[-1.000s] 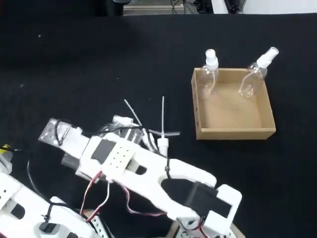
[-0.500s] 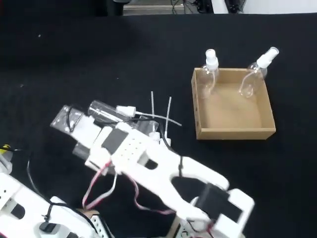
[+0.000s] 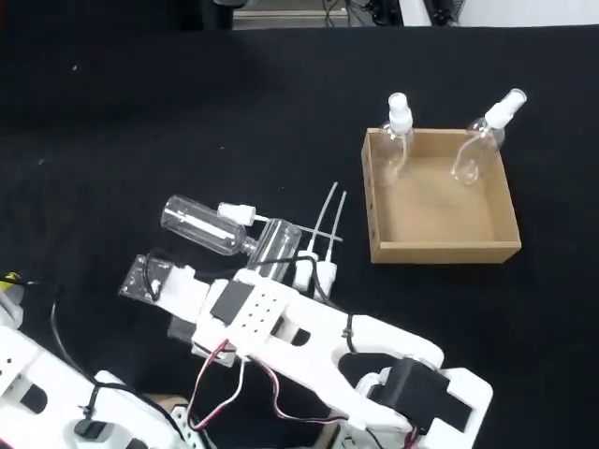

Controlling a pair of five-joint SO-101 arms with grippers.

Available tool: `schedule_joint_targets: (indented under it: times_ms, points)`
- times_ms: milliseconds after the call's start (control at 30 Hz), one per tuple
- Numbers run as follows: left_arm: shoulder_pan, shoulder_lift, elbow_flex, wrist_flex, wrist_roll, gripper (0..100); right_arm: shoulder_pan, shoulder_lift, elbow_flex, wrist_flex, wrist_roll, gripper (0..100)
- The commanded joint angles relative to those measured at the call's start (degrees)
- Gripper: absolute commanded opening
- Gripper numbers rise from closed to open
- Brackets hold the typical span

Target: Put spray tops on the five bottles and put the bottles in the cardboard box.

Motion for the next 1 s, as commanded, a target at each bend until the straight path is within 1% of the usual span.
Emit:
schedule_joint_targets:
  times_ms: [0,167,300,367,467,600,700,767,833,900,967]
  points:
    - [-0.1,-0.3,-0.3,0.5,-0.6,30,4.0,-3.4,-0.5,-2.8,5.5,1.1]
    - [0.0,-0.7,0.8,0.2,-0.6,30,6.9,-3.4,-0.5,-3.7,13.8,1.1]
    - [1.9,-0.8,1.6,0.5,-0.6,30,7.6,-3.4,-1.2,-3.3,16.6,1.1]
    - [2.9,-0.8,2.2,0.5,-0.6,30,7.2,-3.8,-1.5,-3.0,16.2,1.1]
    - [3.5,-0.4,2.5,0.5,-2.1,30,4.5,-3.9,-2.8,0.4,13.2,1.1]
    - [3.6,-0.3,2.5,1.1,-8.3,30,-0.5,-3.5,-2.9,3.6,8.8,1.1]
    - [4.3,-0.4,1.9,4.1,-13.5,30,-1.1,-2.8,-2.4,2.3,7.6,1.6]
    - [6.1,-0.7,2.2,6.3,-16.4,30,-1.1,-2.3,-2.3,2.2,7.6,7.0]
    - [8.6,-0.8,2.3,8.5,-18.2,30,-1.4,-2.5,-2.2,2.8,7.6,17.3]
    - [10.9,-0.8,2.3,10.2,-19.3,30,-1.4,-3.1,-3.0,5.1,7.6,26.6]
    - [12.4,-0.8,1.9,11.1,-19.5,30,-1.1,-4.5,-3.9,7.5,7.6,32.0]
